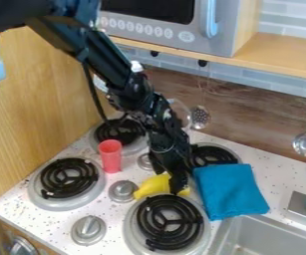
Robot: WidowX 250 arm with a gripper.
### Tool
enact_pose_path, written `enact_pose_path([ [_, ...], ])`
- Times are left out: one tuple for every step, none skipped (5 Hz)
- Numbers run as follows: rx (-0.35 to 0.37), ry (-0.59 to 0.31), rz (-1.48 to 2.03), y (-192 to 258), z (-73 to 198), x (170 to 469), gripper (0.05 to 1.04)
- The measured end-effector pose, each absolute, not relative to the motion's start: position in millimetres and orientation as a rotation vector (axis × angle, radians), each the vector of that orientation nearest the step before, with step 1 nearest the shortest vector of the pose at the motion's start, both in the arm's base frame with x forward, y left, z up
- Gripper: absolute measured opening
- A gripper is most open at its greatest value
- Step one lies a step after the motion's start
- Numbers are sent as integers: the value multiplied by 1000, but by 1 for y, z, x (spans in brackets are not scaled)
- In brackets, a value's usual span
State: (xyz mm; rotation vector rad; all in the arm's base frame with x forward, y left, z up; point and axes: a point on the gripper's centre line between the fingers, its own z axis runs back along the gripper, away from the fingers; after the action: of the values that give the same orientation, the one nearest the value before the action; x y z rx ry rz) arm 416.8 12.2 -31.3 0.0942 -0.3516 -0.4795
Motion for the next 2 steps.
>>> enact_pose_path([
  [107,-342,-496,15,-36,421,978],
  [118,-347,-503,17,-41,425,875],
])
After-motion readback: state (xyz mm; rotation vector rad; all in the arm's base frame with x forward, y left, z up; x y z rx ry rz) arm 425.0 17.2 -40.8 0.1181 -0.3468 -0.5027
